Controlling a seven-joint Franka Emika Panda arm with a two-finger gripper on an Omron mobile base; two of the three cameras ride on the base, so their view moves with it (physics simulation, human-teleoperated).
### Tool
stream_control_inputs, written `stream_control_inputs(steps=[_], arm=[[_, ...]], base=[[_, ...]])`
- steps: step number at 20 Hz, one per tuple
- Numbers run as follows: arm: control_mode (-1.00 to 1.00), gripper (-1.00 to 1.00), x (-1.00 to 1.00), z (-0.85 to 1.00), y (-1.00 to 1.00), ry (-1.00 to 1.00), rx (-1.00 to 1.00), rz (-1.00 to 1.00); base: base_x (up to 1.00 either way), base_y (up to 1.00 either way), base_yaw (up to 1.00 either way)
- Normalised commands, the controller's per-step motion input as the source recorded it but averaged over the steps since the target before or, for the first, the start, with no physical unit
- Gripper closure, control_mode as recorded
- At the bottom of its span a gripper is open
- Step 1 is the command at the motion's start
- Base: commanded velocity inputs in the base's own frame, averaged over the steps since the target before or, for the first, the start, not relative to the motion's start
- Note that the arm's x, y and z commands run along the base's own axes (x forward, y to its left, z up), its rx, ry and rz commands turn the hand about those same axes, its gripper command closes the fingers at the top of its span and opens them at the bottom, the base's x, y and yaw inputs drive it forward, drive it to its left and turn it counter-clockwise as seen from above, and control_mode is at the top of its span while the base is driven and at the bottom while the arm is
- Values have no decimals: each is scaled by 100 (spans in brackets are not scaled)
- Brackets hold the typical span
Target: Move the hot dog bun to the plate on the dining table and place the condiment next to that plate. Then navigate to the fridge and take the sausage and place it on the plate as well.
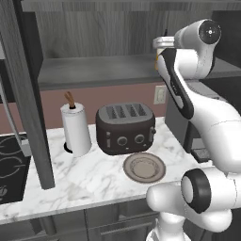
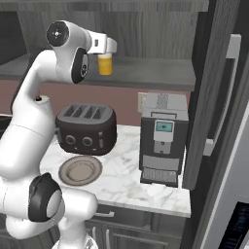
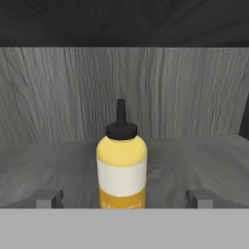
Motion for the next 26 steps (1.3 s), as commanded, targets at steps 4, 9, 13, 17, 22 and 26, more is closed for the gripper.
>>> stream_control_inputs(steps=[4,9,13,17,22,26], arm=[[-100,-100,25,-20,-2,0,-3,0],[-100,-100,30,-7,0,0,0,0],[-100,-100,34,-3,0,0,0,0],[-100,-100,36,-4,0,0,0,0],[-100,-100,28,-6,0,0,0,0],[-100,100,24,-9,0,0,0,0]], base=[[0,0,0],[0,0,0],[0,0,0],[0,0,0],[0,0,0],[0,0,0]])
